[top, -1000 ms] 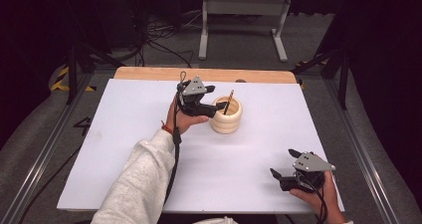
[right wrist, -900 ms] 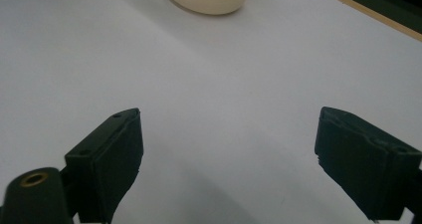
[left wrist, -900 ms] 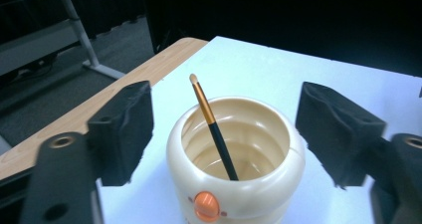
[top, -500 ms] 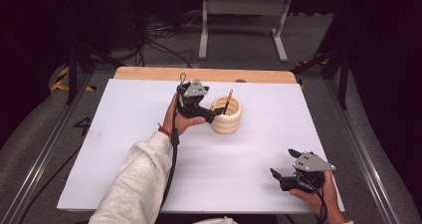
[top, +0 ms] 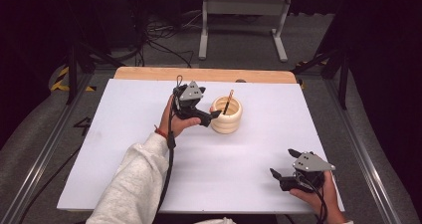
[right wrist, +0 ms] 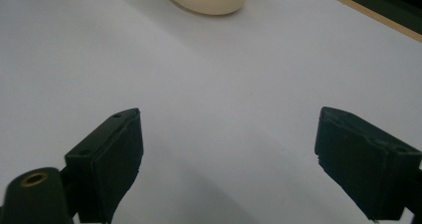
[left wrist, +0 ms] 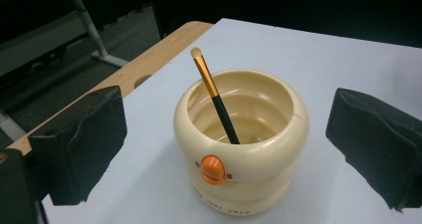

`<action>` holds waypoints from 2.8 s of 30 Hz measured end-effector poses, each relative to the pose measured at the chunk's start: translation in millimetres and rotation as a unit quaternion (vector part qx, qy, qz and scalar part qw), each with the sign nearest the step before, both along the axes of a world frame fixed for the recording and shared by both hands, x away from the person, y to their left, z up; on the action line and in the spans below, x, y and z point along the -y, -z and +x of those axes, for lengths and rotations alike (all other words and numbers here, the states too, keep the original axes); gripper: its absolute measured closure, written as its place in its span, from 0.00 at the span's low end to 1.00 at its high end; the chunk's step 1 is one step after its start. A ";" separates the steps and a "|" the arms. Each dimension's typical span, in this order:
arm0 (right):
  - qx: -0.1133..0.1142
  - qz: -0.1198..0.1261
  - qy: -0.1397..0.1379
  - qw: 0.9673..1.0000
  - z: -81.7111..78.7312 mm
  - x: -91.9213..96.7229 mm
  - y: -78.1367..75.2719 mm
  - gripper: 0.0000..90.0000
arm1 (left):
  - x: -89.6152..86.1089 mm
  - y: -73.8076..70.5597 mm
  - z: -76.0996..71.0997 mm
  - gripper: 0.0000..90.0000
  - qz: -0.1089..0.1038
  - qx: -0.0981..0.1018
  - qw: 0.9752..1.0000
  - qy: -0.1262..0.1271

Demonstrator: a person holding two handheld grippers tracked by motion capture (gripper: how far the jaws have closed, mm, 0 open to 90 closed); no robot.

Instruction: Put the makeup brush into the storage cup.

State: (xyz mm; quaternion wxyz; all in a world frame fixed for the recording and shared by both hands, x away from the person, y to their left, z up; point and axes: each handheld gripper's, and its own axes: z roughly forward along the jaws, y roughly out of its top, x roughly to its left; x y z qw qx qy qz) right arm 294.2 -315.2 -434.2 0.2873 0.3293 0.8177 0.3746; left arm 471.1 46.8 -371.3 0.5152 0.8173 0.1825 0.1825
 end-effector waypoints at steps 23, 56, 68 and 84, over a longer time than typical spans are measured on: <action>0.002 -0.002 -0.002 1.000 0.3 -1.2 -0.4 0.14 | -17.3 0.9 -17.6 0.07 0.034 0.025 0.999 -0.003; 0.001 0.000 -0.004 1.000 0.3 -2.2 -0.8 0.14 | -47.4 6.6 -39.1 0.07 0.078 0.038 0.996 -0.010; 0.001 -0.002 -0.004 1.000 0.5 -2.3 -0.9 0.14 | -58.4 9.1 -49.4 0.07 0.081 0.043 0.996 -0.014; 0.002 -0.003 -0.007 1.000 0.1 -3.8 -0.8 0.14 | -66.6 14.6 -64.1 0.06 0.106 0.051 0.993 -0.012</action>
